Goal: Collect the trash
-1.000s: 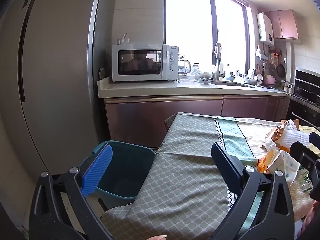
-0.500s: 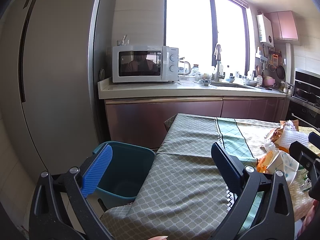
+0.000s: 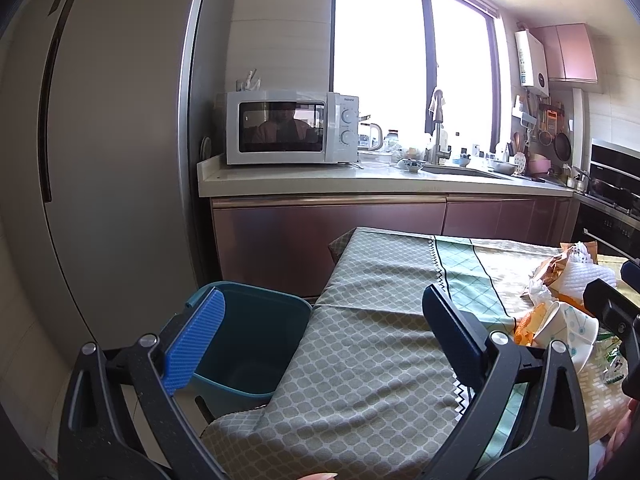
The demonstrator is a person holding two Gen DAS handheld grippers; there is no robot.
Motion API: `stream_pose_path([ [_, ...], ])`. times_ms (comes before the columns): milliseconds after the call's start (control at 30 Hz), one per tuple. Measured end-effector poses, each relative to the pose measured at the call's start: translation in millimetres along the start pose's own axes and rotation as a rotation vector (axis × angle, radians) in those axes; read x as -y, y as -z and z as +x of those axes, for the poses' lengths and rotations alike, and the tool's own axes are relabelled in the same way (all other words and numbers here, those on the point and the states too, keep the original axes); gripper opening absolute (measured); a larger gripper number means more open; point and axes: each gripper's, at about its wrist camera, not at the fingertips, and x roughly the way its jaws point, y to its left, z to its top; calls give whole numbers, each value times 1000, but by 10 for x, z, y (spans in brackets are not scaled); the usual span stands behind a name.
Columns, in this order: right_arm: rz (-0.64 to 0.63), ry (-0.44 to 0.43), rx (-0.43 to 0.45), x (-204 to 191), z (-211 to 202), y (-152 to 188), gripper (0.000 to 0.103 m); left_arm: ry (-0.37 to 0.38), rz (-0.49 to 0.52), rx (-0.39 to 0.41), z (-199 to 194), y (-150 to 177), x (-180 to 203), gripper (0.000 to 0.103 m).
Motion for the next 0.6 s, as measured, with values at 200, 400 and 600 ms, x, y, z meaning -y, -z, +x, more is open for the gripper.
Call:
stream_pose_path([
  [200, 4, 4, 0, -4, 7, -1, 97, 2, -3, 5, 1, 18, -8, 97],
  [400, 4, 2, 0, 5, 8, 3, 97, 2, -3, 5, -1, 17, -6, 98],
  [600, 5, 3, 1, 6, 10, 5, 97, 4, -3, 7, -1, 25, 8, 97],
])
